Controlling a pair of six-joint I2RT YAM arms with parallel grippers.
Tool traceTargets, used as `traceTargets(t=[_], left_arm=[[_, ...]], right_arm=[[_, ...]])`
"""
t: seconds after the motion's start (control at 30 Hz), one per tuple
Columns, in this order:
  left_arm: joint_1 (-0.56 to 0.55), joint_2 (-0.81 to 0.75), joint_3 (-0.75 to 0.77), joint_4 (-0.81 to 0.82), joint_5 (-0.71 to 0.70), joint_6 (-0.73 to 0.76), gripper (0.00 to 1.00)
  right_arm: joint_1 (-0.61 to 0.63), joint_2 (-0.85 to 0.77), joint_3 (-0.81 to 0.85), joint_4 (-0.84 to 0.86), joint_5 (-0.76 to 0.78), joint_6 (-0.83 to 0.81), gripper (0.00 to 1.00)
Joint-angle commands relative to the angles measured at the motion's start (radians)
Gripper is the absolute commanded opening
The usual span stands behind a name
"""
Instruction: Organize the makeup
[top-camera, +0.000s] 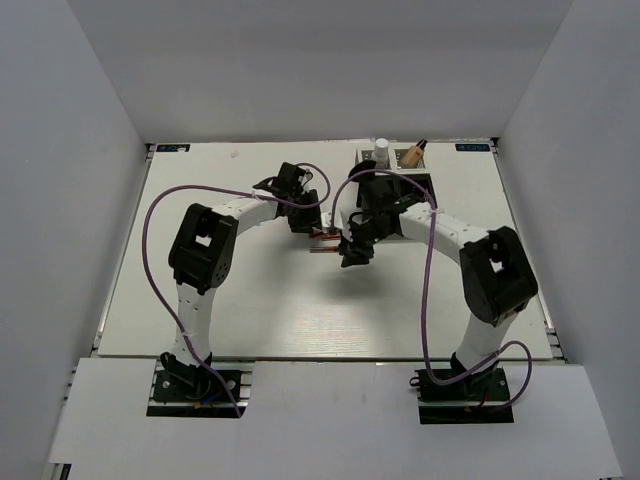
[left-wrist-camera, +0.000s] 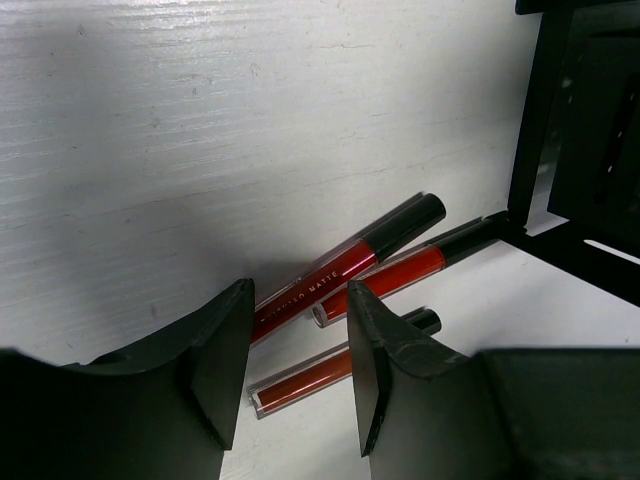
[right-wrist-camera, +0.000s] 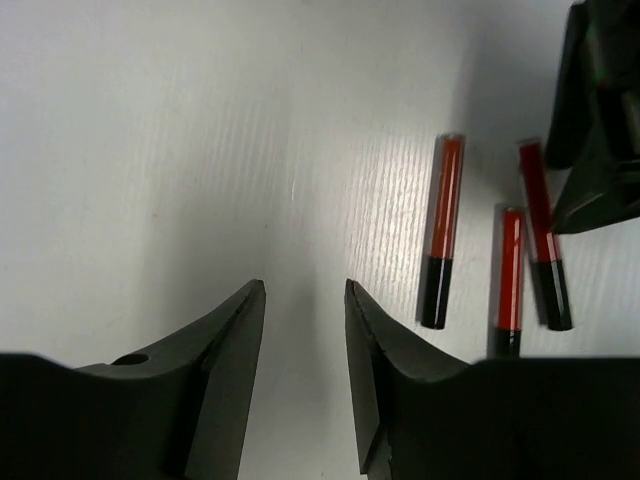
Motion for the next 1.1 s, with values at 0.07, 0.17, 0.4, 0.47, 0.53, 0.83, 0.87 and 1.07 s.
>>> traceTargets(t=[0.07,0.17,0.4,0.47,0.53,0.83,0.87,1.07], left_arm=[[0.001,-0.025,0.002,-0.066,-0.043,0.021,0.53],[0.001,-0.029,-0.005,-0.069,-0.055,0.023,0.53],[0.001,-0.038,-0.013,-0.071,-0.063,0.024,0.53],[0.001,-0.038,-0.016,-0.071,-0.061,0.024,0.53],[0.001,-0.040,-0.018,-0.071,-0.064,0.024,0.53],[0.001,-0.041,-0.019,-0.080,-0.084,0.017,0.53],[0.001,-0.040,-0.015,-0.081,-0.087,0.014,0.53],[0.001,-0.028,0.011,-0.103,-0.101,-0.005,0.53]], right_arm=[[0.047,0.068,0.044,0.020,0.171,0.071,0.46],[0.061,0.093,0.037,0.088,0.224,0.121,0.50],[0.084,0.147,0.088,0.126,0.253,0.181,0.50],[0.088,0.142,0.087,0.140,0.251,0.184,0.50],[0.087,0.144,0.088,0.152,0.253,0.187,0.50],[0.091,0.154,0.085,0.251,0.273,0.198,0.49],[0.093,0.159,0.085,0.257,0.276,0.192,0.49],[0.091,0.213,0.120,0.252,0.291,0.170,0.50]])
